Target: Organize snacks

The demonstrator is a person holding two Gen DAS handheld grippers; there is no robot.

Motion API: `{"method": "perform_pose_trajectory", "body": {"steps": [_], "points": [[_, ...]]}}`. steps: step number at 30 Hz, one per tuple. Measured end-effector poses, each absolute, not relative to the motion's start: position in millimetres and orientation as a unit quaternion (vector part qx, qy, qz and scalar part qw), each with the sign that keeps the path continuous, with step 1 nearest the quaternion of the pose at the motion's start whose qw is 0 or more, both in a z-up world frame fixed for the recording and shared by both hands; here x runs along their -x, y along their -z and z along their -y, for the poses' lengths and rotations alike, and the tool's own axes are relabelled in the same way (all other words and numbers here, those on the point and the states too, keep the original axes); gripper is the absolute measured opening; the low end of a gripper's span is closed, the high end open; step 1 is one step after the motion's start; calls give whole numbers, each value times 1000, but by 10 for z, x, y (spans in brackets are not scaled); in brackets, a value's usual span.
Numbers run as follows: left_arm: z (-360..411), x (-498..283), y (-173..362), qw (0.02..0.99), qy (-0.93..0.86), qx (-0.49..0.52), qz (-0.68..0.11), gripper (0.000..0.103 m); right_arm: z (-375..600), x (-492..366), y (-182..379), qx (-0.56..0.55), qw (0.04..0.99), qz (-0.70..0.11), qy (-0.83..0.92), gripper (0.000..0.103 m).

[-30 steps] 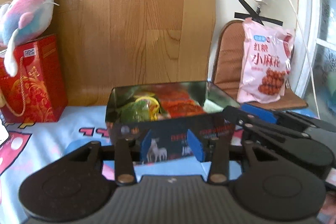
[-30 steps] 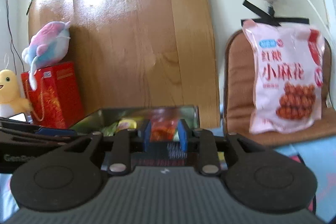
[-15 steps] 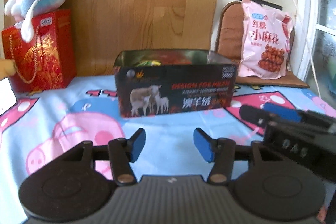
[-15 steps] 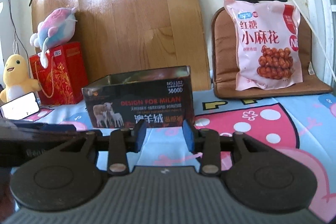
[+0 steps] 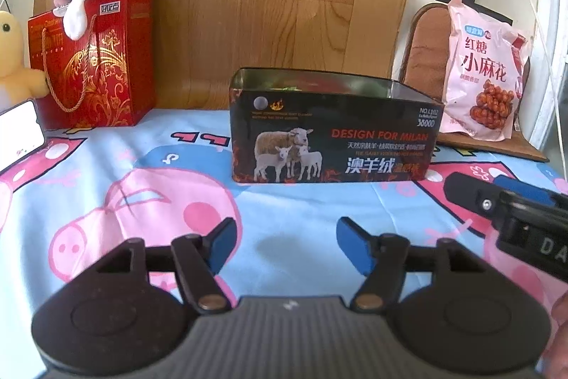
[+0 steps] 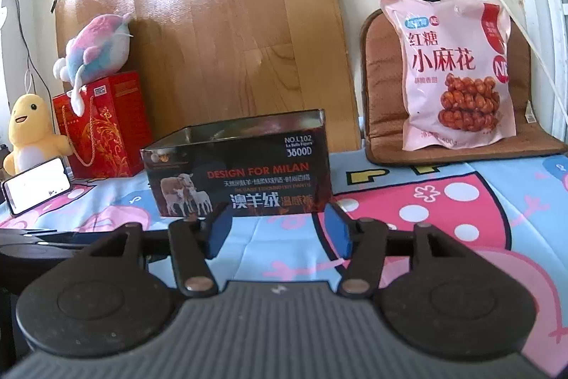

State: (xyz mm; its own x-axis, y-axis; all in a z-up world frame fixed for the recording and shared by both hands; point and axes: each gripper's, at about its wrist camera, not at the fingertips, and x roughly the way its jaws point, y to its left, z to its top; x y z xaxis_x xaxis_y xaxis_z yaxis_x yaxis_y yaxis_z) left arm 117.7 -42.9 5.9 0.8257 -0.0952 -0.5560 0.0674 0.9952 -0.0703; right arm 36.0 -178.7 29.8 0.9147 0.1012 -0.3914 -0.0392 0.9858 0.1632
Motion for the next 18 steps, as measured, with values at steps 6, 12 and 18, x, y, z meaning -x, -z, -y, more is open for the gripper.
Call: {"method": "perform_pose_trajectory", "body": {"steps": [6, 12, 18], "points": [[455, -1156, -73, 958, 37, 14, -284, 87, 1766, -322, -326, -64, 980, -187, -37, 73], [463, -1149, -75, 959, 33, 9, -281, 90, 1772, -302, -346, -62, 982, -175, -25, 80], [469, -1134, -88, 961, 28, 5, -276, 103, 1815, -289, -357, -71, 983, -168, -9, 86]]}}
